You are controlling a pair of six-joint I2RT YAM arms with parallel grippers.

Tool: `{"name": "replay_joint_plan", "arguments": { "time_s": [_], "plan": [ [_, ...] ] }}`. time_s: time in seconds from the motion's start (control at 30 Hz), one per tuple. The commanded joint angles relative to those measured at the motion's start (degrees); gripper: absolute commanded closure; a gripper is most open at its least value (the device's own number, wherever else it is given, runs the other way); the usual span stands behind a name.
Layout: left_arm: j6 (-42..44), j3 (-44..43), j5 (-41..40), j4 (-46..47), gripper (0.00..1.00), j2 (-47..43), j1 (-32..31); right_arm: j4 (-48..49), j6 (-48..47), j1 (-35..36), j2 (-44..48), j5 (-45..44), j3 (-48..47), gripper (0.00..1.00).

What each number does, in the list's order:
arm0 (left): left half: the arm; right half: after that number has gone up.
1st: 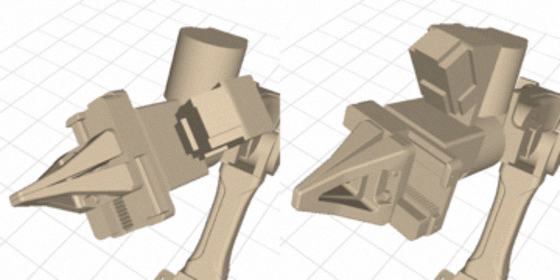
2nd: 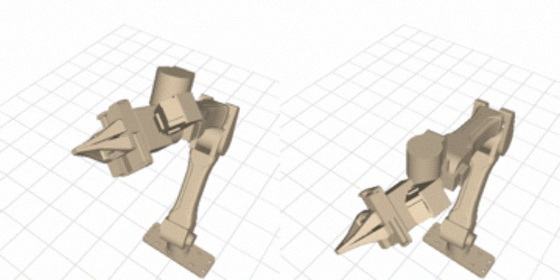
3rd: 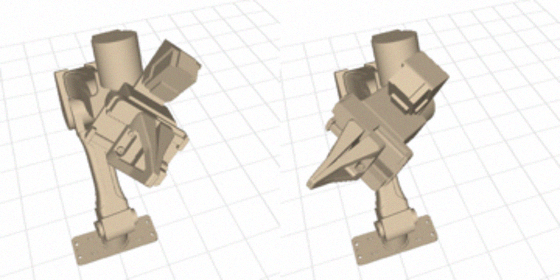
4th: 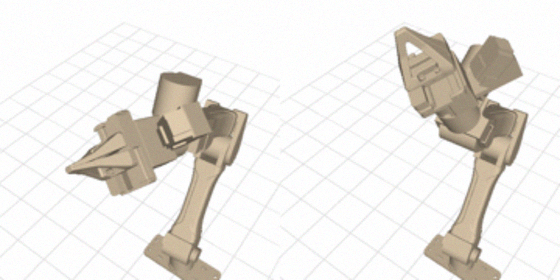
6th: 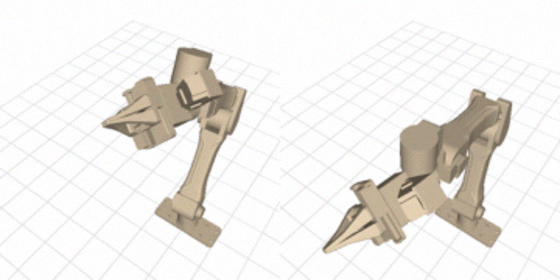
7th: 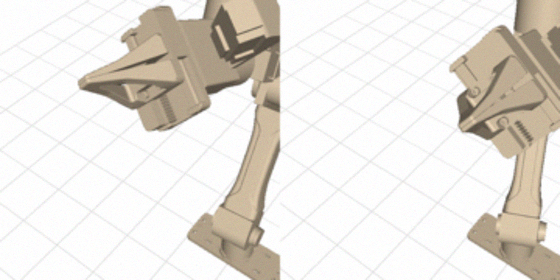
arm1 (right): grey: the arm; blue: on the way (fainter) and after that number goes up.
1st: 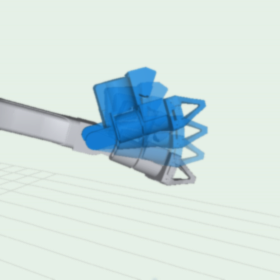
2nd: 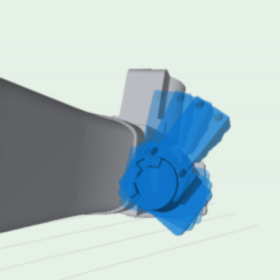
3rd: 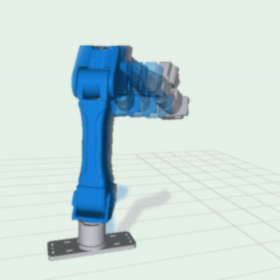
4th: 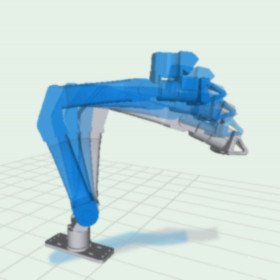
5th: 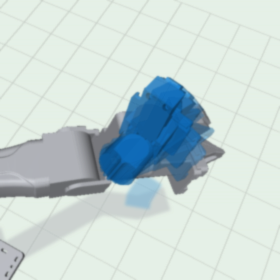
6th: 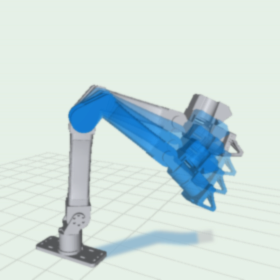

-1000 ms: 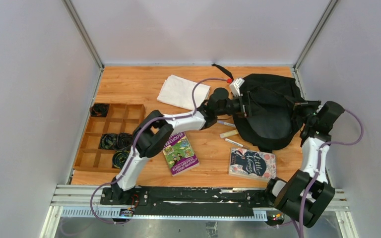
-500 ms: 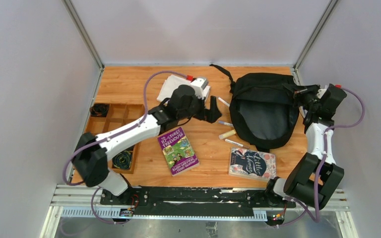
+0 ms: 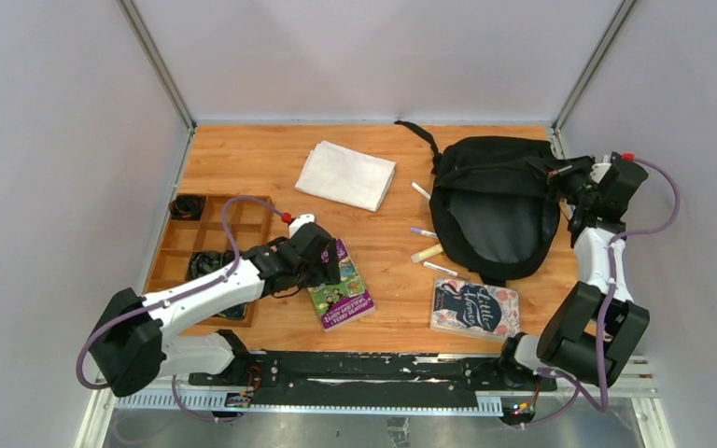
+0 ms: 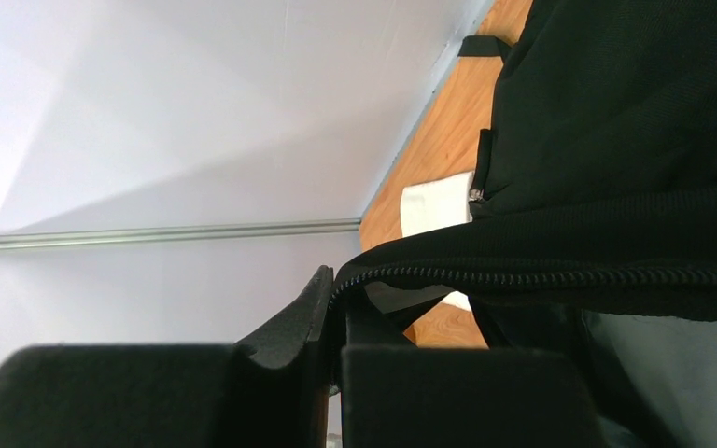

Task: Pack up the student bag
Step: Adjust the book at the center of the board.

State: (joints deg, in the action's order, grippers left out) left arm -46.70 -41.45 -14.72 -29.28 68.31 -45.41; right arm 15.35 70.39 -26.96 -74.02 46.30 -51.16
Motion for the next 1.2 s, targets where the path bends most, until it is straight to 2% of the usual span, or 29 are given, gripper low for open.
{"name": "replay_joint_plan", "arguments": {
  "time_s": [0.0,0.1,0.23,0.27,0.33,0.37,0.47,0.57,0.73,0.83,0.97,1.07,1.1,1.17],
  "plan": [
    [-5.66,0.41,-5.03,3.4,0.07,1.14,-0.32,3.19,-1.37,1.74,-0.55,2.59,-1.79,1.0],
    [-5.48,-2.23,-6.74,0.88,0.05,6.0,-0.3,1.26,-2.94,2.23,-0.35,2.38,-2.35,1.0],
    [-5.02,-1.78,-6.32,1.29,0.04,7.38,-0.22,-11.06,-10.15,2.88,0.04,-0.02,-5.41,1.0],
    [-4.65,-1.18,-5.74,2.13,0.03,6.89,-0.21,-13.46,-11.82,2.96,0.16,-0.51,-5.73,0.97],
    [-3.47,-0.58,-4.7,3.27,0.02,6.38,-0.21,-20.47,-15.44,2.97,1.02,-1.8,-5.58,0.68],
    [-2.44,-0.68,-4.3,3.38,0.02,6.13,-0.16,-23.48,-17.31,2.96,1.94,-2.7,-5.22,0.58],
    [-0.15,-0.69,-3.21,3.96,0.01,5.08,-0.12,-30.48,-21.78,2.97,7.88,-5.17,-3.31,0.4],
    [2.29,-0.93,-2.18,3.93,0.0,3.93,0.32,-38.15,-26.86,2.97,16.26,-8.6,-2.17,0.36],
    [5.3,-2.62,-1.87,-0.09,0.0,1.49,2.85,-52.31,-35.08,5.23,29.06,-14.66,-4.63,0.35],
    [4.59,-2.4,-1.93,-2.51,0.01,-0.45,4.78,-54.96,-36.26,8.28,34.34,-16.31,-7.22,0.35],
    [3.87,-1.4,-1.16,-3.73,0.02,-1.71,6.1,-54.55,-37.93,13.4,35.32,-15.43,-11.58,0.34],
    [1.77,0.05,-0.67,-4.43,0.03,-2.35,6.28,-48.82,-37.64,20.67,35.06,-13.6,-9.31,0.33],
    [0.7,0.69,-0.74,-4.59,0.04,-2.58,6.34,-47.33,-37.46,24.82,34.31,-14.21,-8.22,0.32],
    [-0.57,2.18,-0.6,-4.42,0.05,-3.45,6.5,-45.21,-37.76,38.24,30.66,-18.89,-6.45,0.32]
  ]
}}
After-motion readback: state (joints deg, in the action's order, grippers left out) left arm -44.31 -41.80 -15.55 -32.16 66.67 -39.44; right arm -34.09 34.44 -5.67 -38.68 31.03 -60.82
